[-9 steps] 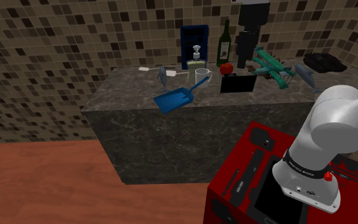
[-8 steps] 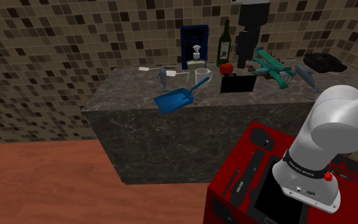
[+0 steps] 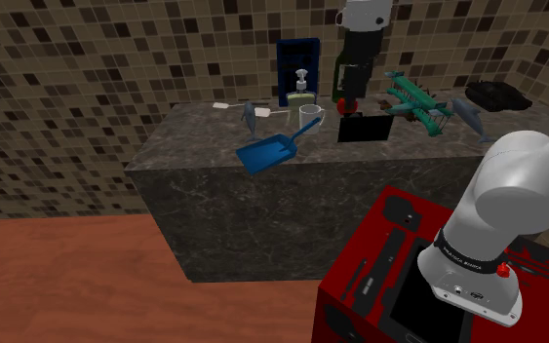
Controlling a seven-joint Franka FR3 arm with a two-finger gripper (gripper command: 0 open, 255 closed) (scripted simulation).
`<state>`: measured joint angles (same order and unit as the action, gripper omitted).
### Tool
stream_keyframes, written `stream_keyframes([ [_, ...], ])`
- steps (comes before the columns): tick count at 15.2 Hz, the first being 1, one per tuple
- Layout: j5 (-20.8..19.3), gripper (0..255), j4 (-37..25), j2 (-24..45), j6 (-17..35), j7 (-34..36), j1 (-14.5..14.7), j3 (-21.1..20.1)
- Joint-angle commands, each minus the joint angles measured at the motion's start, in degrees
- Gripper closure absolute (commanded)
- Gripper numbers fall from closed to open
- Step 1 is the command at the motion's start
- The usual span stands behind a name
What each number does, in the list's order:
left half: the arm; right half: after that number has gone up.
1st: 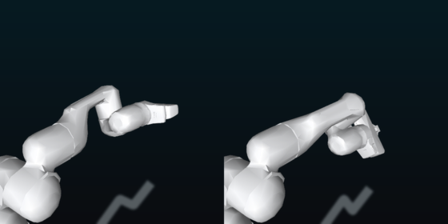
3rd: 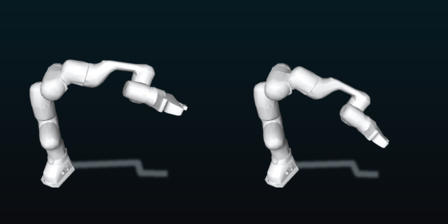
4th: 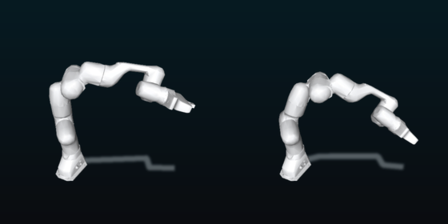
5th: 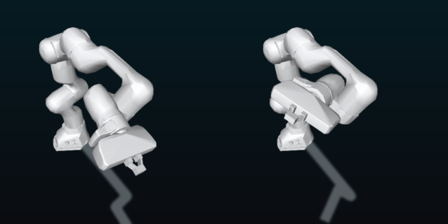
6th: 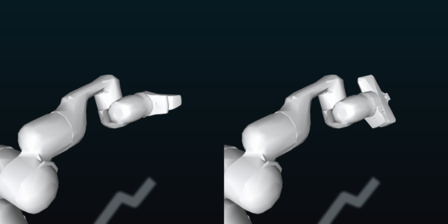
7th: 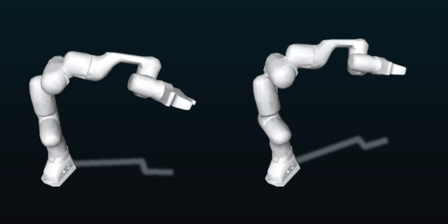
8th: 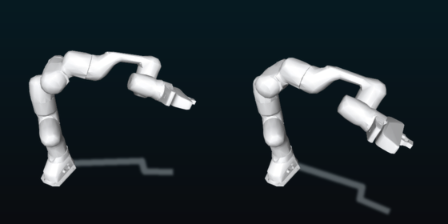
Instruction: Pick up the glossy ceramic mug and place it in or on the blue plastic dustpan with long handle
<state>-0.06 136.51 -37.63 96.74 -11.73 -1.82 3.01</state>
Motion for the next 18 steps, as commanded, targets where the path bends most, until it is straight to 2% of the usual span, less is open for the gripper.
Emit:
stream_keyframes([
  [1,-0.9,0,0.1,2.7,3.3,-1.6,-0.3,1.0],
  [10,-3.1,0,-4.9,19.0,16.8,-8.9,-1.6,5.8],
  [18,-1.7,0,-14.6,35.2,25.3,-15.6,-2.6,9.0],
])
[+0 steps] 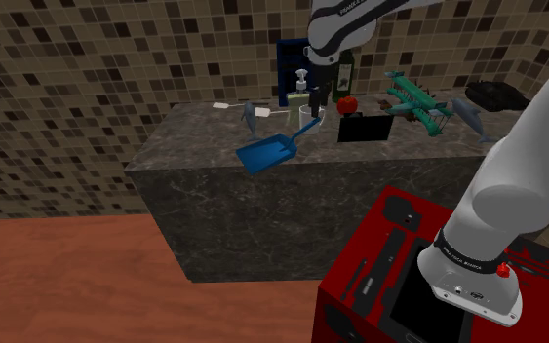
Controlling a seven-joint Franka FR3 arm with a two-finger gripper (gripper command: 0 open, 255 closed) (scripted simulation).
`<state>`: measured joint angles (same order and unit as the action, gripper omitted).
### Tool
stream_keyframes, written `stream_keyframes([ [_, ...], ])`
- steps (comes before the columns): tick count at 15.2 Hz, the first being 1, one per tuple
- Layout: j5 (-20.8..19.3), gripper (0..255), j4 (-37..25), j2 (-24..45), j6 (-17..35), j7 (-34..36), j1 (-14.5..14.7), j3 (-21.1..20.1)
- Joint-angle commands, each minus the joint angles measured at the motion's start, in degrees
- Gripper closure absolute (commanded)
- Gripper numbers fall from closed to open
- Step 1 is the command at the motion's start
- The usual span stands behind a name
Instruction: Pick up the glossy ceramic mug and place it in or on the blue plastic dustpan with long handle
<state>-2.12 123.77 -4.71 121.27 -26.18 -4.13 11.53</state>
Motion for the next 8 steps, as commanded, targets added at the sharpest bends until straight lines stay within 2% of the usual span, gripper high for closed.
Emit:
stream_keyframes([
  [1,0.7,0,-3.4,4.4,1.5,-2.0,-0.4,0.7],
  [8,4.1,0,-16.4,19.1,4.8,-7.8,-2.6,1.5],
])
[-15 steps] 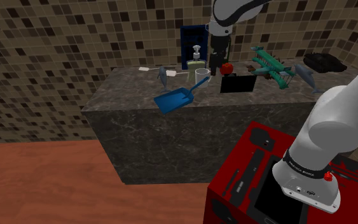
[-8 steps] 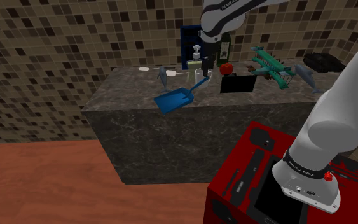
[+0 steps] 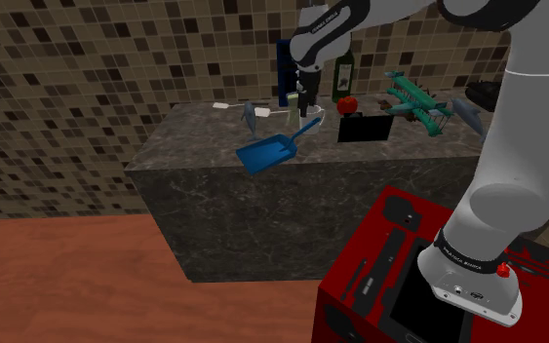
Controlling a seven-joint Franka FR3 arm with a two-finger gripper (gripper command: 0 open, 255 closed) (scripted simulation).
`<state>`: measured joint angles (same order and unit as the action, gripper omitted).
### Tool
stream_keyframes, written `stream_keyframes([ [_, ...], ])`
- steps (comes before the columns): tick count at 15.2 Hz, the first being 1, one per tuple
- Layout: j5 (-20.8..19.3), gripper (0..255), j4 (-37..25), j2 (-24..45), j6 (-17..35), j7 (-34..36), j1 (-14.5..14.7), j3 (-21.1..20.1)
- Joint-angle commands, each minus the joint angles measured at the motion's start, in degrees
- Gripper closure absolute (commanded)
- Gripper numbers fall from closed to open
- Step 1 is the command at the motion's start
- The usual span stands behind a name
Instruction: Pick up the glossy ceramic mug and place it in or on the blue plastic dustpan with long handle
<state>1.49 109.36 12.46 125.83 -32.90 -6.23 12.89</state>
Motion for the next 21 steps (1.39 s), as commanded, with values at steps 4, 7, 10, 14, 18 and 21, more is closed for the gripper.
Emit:
stream_keyframes([
  [4,0.9,0,-1.0,3.6,2.8,-1.4,-0.8,0.0],
  [7,1.3,0,-0.4,4.9,4.7,-1.6,-0.9,-0.2],
  [10,1.4,0,-0.3,5.2,5.1,-1.7,-0.9,-0.2],
  [14,1.4,0,-0.3,5.2,5.1,-1.7,-0.9,-0.2],
  [18,1.4,255,-0.3,5.2,5.1,-1.7,-0.9,-0.2],
  [21,1.4,255,-0.3,5.2,5.1,-1.7,-0.9,-0.2],
])
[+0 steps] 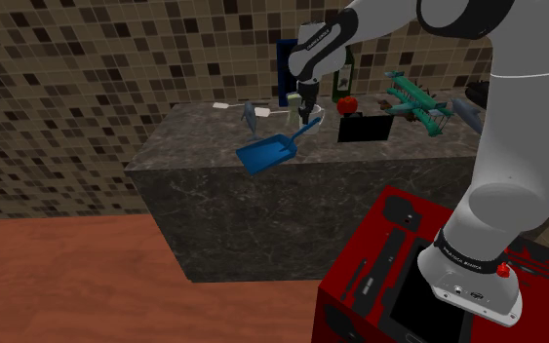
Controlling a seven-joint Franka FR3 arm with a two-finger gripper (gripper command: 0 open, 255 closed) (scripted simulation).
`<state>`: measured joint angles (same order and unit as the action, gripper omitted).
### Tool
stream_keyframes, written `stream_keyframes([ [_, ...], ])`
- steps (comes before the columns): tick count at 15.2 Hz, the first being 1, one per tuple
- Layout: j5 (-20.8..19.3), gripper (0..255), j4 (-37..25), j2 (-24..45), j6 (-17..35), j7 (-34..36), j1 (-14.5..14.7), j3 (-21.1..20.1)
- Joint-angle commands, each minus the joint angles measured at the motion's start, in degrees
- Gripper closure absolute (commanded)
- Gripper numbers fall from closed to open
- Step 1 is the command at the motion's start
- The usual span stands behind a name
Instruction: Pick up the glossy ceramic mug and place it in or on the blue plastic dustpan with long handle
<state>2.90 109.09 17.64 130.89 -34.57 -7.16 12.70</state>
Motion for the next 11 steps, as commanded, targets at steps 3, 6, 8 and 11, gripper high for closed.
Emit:
stream_keyframes([
  [3,0.0,255,0.0,0.0,0.0,0.0,0.0,0.0],
  [6,-0.1,255,-0.3,-0.4,-0.6,0.1,0.0,0.0],
  [8,-0.3,255,-0.9,-1.1,-2.0,0.2,0.1,0.1],
  [11,-0.6,255,-1.9,-2.2,-4.0,0.3,0.2,0.2],
])
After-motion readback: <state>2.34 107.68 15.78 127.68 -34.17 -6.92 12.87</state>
